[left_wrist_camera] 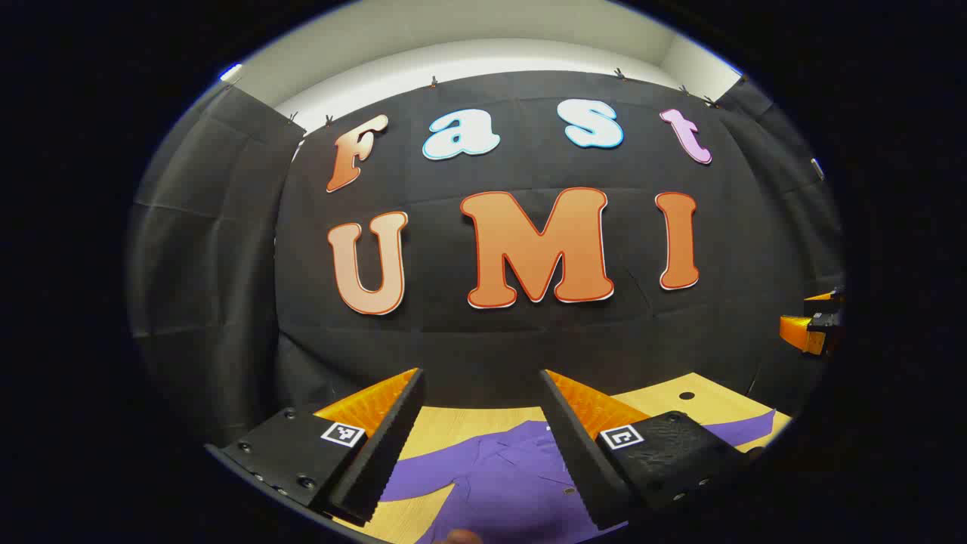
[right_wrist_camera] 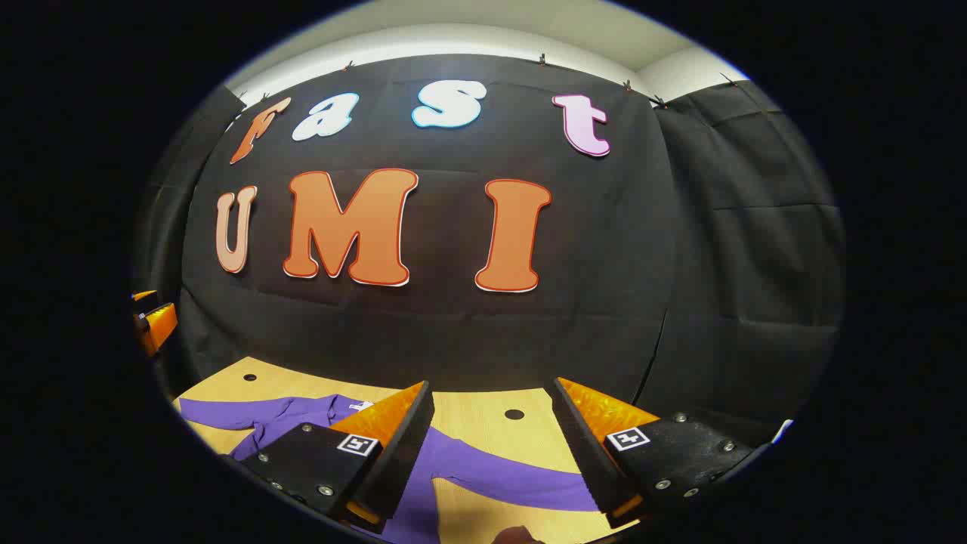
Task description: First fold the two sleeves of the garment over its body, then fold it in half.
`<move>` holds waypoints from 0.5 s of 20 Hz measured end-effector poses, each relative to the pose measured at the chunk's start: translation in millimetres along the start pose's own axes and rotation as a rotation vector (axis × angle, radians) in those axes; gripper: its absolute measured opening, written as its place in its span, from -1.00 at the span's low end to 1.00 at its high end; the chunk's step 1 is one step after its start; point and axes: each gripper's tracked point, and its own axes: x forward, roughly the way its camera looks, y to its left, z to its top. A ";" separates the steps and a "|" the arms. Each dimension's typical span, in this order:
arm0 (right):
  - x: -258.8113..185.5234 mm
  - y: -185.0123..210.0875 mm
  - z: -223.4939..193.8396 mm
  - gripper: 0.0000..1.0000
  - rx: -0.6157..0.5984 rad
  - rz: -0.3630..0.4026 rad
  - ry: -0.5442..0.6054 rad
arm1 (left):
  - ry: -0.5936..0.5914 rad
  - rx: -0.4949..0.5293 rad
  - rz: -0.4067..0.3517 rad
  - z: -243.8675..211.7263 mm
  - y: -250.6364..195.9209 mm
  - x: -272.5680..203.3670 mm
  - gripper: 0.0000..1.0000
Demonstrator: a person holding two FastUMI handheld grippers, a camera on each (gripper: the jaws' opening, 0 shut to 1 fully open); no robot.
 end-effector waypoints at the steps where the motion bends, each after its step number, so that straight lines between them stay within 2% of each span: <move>1: -0.8 1.8 -0.9 0.88 -0.004 -0.002 0.001 | -0.006 0.002 -0.003 2.1 1.0 0.5 0.92; 10: -1.2 -2.0 -4.0 0.88 -0.024 -0.070 0.019 | -0.030 0.001 -0.033 3.6 10.9 -0.1 0.94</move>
